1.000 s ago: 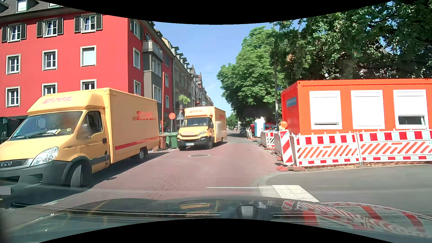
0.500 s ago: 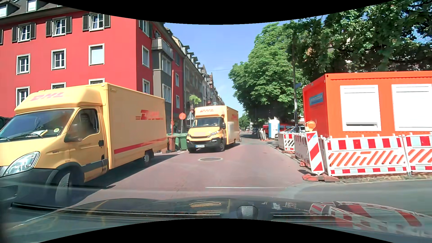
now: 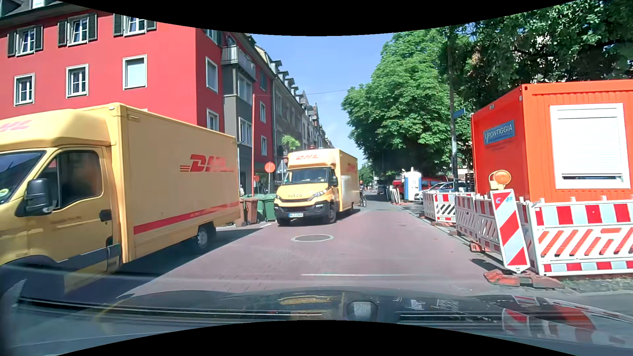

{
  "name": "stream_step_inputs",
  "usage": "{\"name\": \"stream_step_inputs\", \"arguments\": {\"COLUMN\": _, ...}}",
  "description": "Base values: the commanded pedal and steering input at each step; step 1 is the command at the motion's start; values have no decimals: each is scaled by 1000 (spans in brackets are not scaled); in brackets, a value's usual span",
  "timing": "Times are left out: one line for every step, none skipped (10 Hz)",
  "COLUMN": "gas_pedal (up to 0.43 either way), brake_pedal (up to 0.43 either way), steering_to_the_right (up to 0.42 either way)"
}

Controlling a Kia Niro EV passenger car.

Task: Follow the waypoints while adhering to traffic rules and regulations

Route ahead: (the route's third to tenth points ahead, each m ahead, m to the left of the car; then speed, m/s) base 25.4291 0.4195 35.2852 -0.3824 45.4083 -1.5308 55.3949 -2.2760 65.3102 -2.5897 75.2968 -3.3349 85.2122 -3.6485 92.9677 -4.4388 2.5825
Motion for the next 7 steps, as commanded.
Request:
{"name": "stream_step_inputs", "arguments": {"gas_pedal": 0, "brake_pedal": 152, "steering_to_the_right": 17}}
{"name": "stream_step_inputs", "arguments": {"gas_pedal": 0, "brake_pedal": 159, "steering_to_the_right": 35}}
{"name": "stream_step_inputs", "arguments": {"gas_pedal": 0, "brake_pedal": 159, "steering_to_the_right": 49}}
{"name": "stream_step_inputs", "arguments": {"gas_pedal": 0, "brake_pedal": 165, "steering_to_the_right": 62}}
{"name": "stream_step_inputs", "arguments": {"gas_pedal": 0, "brake_pedal": 159, "steering_to_the_right": 76}}
{"name": "stream_step_inputs", "arguments": {"gas_pedal": 0, "brake_pedal": 152, "steering_to_the_right": 94}}
{"name": "stream_step_inputs", "arguments": {"gas_pedal": 0, "brake_pedal": 122, "steering_to_the_right": 113}}
